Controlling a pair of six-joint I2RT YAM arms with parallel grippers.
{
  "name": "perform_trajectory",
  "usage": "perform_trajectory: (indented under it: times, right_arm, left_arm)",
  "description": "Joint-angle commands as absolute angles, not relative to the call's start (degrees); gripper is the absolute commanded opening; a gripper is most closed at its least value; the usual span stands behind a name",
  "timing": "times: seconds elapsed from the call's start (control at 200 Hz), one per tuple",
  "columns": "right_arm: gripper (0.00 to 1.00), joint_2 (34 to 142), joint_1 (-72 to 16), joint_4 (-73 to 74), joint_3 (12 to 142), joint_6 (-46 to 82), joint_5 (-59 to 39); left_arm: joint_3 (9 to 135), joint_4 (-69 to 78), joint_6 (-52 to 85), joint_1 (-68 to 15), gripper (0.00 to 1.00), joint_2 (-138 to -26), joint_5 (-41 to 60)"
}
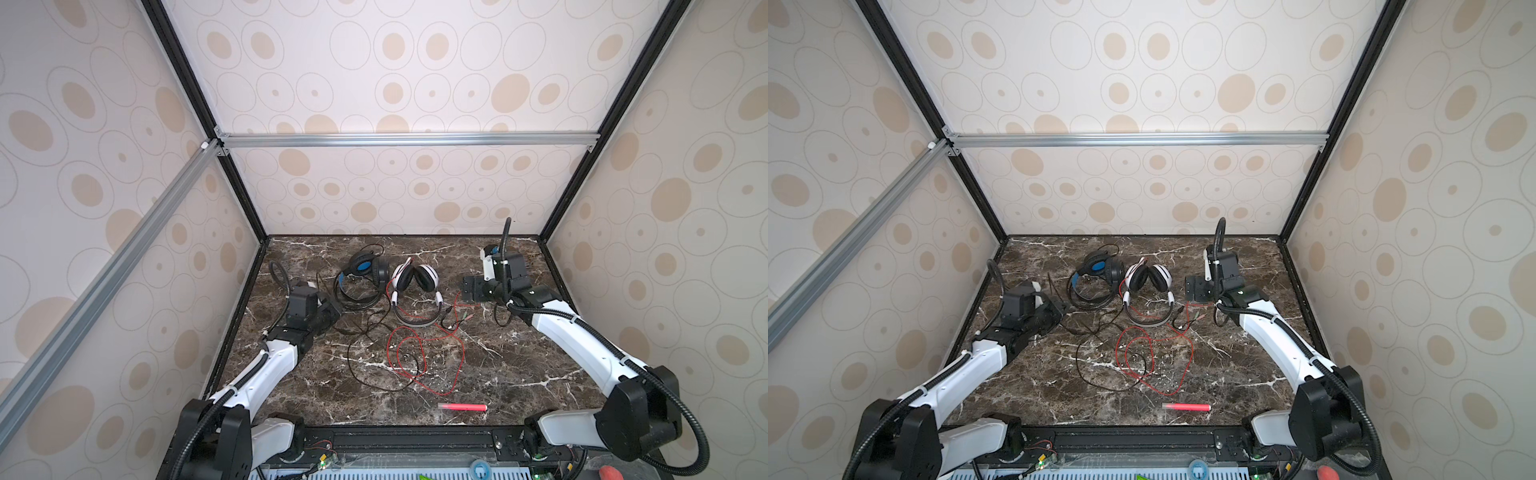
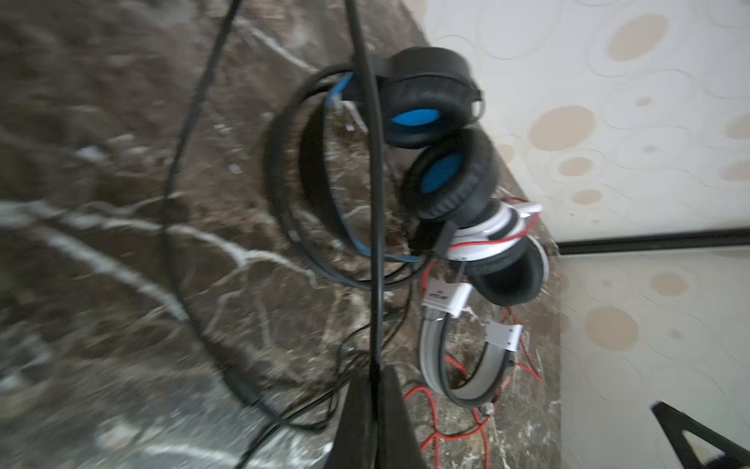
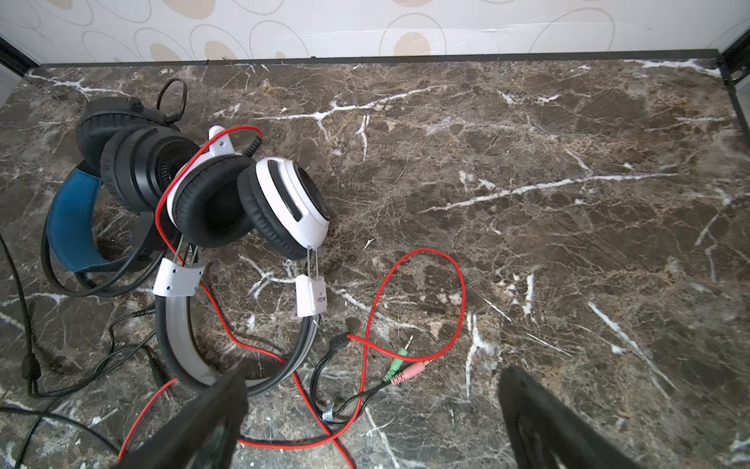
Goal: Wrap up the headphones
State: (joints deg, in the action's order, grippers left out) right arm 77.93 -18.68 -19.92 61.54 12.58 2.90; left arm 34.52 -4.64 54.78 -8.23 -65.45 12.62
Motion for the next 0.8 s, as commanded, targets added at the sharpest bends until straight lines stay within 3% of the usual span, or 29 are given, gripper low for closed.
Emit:
perform_trajectory:
  times: [0.0,0.05,0.16,0.195,0.355,0.495,0.795]
  right_arm:
    - [1.0,79.5,-20.0,-18.7,64.1,12.6,2.4]
    - [1.0,80.2,-20.1,-18.6,64.8,12.5,2.3]
    - [1.0,80.8,-20.4,-18.2,66.1,12.0,2.4]
    - [1.0,81.0,-20.5,-18.3,66.7,11.8,2.3]
    - [1.0,81.9,-20.6,-19.0,69.1,10.0,2.5]
    - [1.0,83.2,-21.2,-19.4,70.9,8.7,2.2]
    - [1.0,87.6,-23.1,-23.0,75.0,6.0,2.1]
  left_arm:
    - [35.7,-20.9,53.4,-5.1,0.15,-63.2,4.5]
    - [36.8,-23.8,53.0,-4.0,0.34,-62.6,2.1]
    - [41.0,-28.1,51.8,-3.3,0.86,-62.7,-1.3]
    - [42.8,-29.1,51.0,-3.3,0.97,-63.1,-2.4]
    - [50.7,-34.7,46.4,-3.4,0.98,-64.3,-7.2]
    - [58.1,-34.6,42.7,-4.6,0.98,-70.0,-5.5]
    - [64.1,-23.2,52.3,-11.0,0.98,-87.9,-2.0]
